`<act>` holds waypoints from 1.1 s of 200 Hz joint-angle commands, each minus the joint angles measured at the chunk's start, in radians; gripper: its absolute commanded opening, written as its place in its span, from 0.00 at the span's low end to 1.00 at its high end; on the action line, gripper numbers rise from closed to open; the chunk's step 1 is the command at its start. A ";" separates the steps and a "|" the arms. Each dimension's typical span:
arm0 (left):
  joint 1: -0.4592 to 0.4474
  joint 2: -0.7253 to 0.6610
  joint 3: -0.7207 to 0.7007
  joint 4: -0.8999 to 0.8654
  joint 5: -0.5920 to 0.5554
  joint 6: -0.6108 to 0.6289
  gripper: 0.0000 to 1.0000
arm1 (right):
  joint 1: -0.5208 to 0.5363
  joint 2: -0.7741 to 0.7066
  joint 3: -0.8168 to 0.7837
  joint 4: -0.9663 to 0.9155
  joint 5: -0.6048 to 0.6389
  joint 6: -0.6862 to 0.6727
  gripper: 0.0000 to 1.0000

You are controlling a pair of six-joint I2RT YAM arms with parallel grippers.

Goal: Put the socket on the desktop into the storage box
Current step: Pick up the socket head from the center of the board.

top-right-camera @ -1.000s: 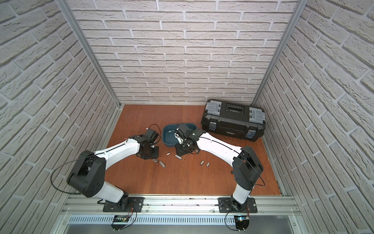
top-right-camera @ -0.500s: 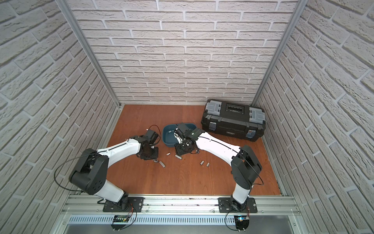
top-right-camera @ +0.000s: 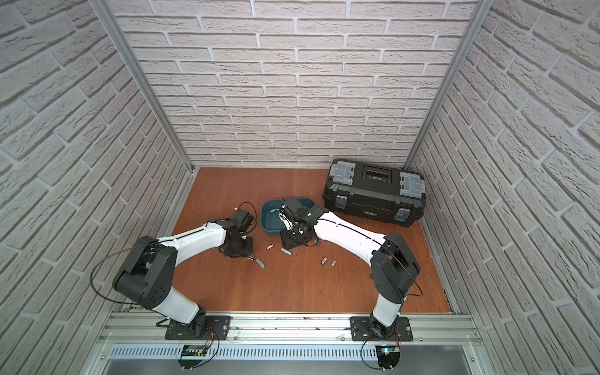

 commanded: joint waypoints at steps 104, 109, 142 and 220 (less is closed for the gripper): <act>0.007 -0.016 0.029 -0.023 -0.026 -0.016 0.15 | 0.013 -0.006 0.001 0.019 0.015 0.011 0.43; 0.007 -0.020 0.035 -0.027 -0.025 -0.016 0.14 | 0.012 -0.009 0.000 0.018 0.014 0.013 0.43; 0.006 -0.042 0.077 -0.051 -0.026 -0.013 0.14 | 0.012 -0.019 -0.006 0.023 0.017 0.013 0.43; 0.008 -0.090 0.154 -0.092 -0.004 -0.017 0.14 | 0.013 -0.036 -0.027 0.037 0.004 0.016 0.43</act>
